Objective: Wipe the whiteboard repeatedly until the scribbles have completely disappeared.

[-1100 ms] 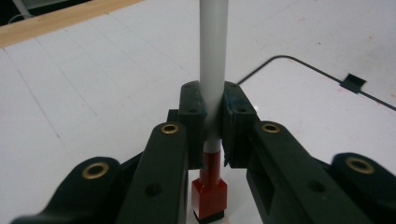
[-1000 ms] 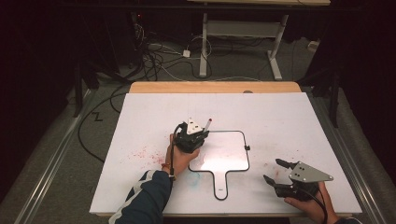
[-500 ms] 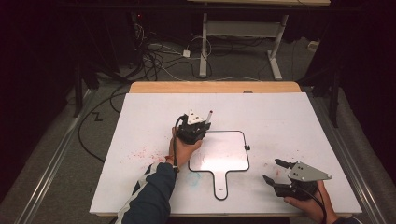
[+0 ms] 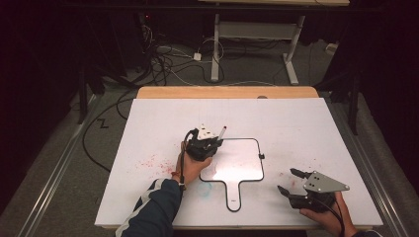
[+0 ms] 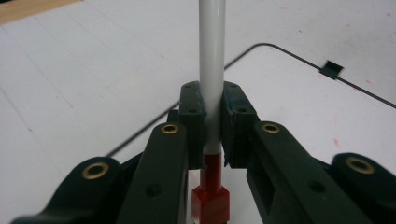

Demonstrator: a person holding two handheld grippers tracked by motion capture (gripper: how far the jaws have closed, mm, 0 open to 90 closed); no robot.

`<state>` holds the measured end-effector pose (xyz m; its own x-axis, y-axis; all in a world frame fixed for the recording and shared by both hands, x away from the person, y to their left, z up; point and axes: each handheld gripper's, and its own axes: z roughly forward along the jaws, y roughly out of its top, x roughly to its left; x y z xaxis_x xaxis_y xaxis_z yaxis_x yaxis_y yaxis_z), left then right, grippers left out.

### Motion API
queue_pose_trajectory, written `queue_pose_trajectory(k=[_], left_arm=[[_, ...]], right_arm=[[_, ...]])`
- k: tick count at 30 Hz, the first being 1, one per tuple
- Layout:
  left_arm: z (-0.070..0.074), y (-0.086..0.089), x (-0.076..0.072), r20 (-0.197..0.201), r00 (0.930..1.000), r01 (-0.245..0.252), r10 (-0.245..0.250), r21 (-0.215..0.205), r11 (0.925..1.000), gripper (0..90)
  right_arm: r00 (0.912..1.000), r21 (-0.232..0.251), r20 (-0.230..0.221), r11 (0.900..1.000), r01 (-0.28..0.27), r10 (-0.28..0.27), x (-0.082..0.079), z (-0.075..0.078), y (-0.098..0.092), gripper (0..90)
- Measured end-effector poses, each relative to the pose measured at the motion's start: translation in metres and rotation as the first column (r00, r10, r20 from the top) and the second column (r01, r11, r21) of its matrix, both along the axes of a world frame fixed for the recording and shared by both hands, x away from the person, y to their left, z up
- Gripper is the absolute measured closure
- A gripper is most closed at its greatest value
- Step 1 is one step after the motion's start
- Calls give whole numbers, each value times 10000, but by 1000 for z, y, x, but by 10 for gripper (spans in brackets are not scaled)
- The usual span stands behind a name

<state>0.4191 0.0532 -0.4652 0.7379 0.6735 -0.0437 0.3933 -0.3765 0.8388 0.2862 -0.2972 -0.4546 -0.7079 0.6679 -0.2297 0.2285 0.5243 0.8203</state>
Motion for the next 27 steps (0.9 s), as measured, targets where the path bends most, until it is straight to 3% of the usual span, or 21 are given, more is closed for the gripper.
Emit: queue_pose_trajectory(k=[3,7,14,18,20,21,23,27], left_arm=[[-1,2,-7,-231,9997,77,-79,-113,9999,788],[-1,2,-16,-344,9991,245,-243,59,9997,788],[-1,1,-20,-194,9993,310,-308,98,9995,788],[-1,4,-10,-147,9999,59,-58,63,10000,788],[0,4,0,118,9999,48,-49,138,9999,788],[0,5,5,-56,10000,33,-34,-113,9999,788],[1,5,14,-242,9991,-358,358,37,9994,788],[1,4,28,-400,9969,-674,670,-80,9977,787]], right_arm=[[10000,-23,9,10000,26,-26,0,0,0,305],[10000,-19,42,10000,74,-74,1,1,0,306],[10000,-106,-18,9999,57,-57,1,0,1,307],[10000,-115,-49,9999,38,-39,1,-1,2,307],[10000,-146,-42,9999,4,-5,1,-1,2,307],[10000,-155,-76,9999,12,-13,2,-2,3,306],[9999,-162,-108,9999,-11,10,2,-2,3,306],[9999,-191,-118,9998,-58,56,2,-3,4,306]])
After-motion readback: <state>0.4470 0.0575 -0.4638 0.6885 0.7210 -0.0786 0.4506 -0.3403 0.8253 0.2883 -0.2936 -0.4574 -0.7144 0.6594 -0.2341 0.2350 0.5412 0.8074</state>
